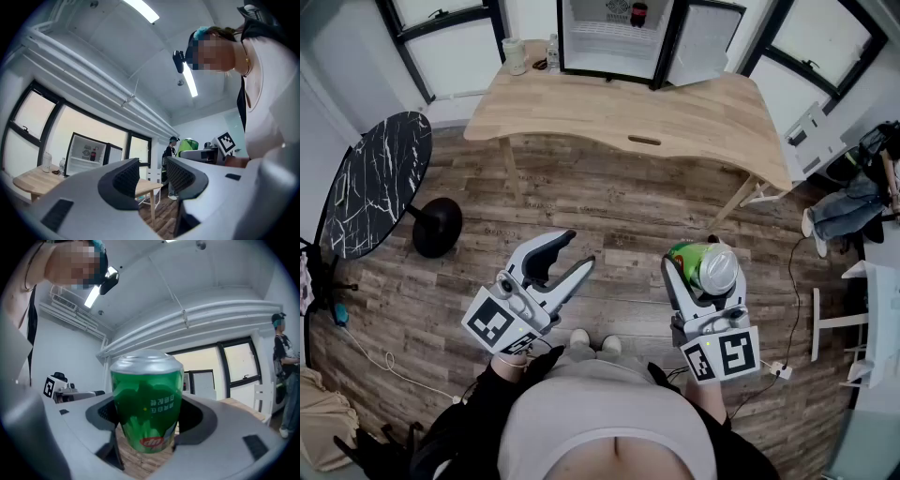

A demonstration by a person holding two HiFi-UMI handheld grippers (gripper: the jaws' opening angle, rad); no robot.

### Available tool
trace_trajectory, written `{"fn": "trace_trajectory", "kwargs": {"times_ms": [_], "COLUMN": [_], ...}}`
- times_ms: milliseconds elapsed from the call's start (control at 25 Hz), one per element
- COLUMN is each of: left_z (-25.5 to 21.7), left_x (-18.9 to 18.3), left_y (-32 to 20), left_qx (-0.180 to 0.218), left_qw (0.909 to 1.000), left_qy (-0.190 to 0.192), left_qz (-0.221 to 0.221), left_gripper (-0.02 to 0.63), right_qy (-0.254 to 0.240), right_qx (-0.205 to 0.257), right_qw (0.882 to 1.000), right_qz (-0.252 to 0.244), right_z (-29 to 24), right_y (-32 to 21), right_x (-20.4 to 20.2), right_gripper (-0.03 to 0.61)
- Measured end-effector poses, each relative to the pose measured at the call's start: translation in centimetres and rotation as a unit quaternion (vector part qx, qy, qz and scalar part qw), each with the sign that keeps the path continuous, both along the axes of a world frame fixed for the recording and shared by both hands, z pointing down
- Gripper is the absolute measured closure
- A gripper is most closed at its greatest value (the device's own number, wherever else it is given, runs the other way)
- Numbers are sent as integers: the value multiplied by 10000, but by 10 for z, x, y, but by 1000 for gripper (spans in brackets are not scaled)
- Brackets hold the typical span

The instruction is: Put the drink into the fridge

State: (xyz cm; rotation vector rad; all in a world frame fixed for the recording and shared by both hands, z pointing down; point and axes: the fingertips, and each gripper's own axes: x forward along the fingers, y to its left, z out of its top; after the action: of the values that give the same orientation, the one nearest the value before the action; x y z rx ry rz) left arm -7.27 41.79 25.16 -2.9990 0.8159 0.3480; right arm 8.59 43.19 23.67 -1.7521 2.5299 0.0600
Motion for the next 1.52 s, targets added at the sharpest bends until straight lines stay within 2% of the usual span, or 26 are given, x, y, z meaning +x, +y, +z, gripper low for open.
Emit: {"fn": "trace_trajectory", "kwargs": {"times_ms": [720, 760, 880, 960, 1240, 1520], "left_z": [5, 5, 6, 8, 19, 22], "left_x": [0, 1, -2, -6, -19, -17], "left_y": [-4, -3, 1, 1, -6, -27], "left_qx": [-93, -74, -3, -17, -135, -171], "left_qw": [10000, 9999, 9997, 9996, 9995, 9994], "left_qy": [3, -22, -74, -79, -180, -199], "left_qz": [33, 87, 253, 286, 235, 216], "left_gripper": [430, 443, 562, 595, 606, 606], "right_qy": [111, 200, 247, 162, 158, 82], "right_qx": [4, 23, 34, 11, -124, -273], "right_qw": [9996, 9995, 9994, 9996, 9998, 9996], "right_qz": [-243, -237, -232, -226, -81, -34], "right_z": [2, 2, 2, 4, 15, 26], "right_y": [-7, -7, -8, -8, -10, -28], "right_x": [-16, -18, -23, -26, -33, -28], "right_gripper": [229, 229, 229, 229, 229, 229]}}
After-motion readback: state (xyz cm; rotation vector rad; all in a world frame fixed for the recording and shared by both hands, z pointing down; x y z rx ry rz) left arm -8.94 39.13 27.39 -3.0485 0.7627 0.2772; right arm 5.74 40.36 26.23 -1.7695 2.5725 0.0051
